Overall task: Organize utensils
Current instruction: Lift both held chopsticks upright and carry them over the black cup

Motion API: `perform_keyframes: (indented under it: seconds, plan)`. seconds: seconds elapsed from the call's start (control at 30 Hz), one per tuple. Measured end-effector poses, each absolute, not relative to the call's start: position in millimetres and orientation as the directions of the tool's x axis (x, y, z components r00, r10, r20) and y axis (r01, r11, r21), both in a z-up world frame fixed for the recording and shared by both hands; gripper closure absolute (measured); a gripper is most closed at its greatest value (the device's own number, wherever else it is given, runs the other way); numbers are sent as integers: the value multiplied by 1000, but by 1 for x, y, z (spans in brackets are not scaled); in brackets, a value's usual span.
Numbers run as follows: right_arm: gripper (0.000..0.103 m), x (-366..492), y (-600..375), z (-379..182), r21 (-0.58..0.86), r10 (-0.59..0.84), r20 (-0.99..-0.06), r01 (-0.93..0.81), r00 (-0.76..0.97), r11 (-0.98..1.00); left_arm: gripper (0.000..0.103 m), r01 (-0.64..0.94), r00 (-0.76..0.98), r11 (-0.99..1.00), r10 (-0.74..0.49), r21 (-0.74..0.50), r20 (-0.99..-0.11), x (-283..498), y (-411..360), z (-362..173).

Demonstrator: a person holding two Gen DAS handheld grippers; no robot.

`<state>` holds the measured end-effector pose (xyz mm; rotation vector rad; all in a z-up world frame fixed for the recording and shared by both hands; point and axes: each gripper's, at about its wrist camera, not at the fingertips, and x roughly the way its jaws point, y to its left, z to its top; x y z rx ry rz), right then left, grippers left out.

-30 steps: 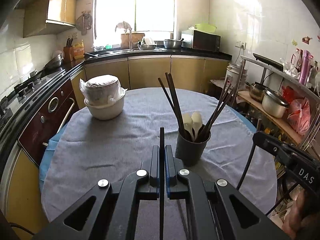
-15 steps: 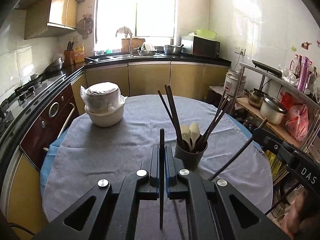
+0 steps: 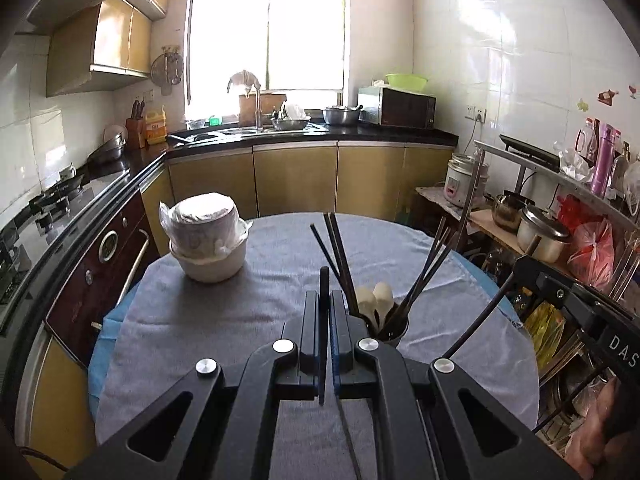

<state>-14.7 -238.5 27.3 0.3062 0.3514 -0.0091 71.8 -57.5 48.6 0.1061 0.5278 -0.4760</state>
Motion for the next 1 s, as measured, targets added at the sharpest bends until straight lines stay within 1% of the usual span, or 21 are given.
perform_keyframes:
  seconds: [0.33, 0.73, 0.9, 1.0]
  plan:
    - [97, -6, -243, 59, 260, 19, -310, 66, 951, 963, 98, 485, 765, 874, -427, -5, -482, 80, -65, 78]
    - [97, 30, -253, 94, 213, -23, -294, 88, 956, 973, 98, 527, 765, 849, -461, 27, -450, 102, -87, 129]
    - [97, 47, -261, 100, 219, -45, -289, 111, 956, 969, 98, 545, 761, 838, -484, 21, -432, 109, -100, 142]
    - [97, 57, -267, 100, 228, -54, -291, 124, 955, 966, 98, 557, 744, 830, -509, -18, -433, 116, -110, 142]
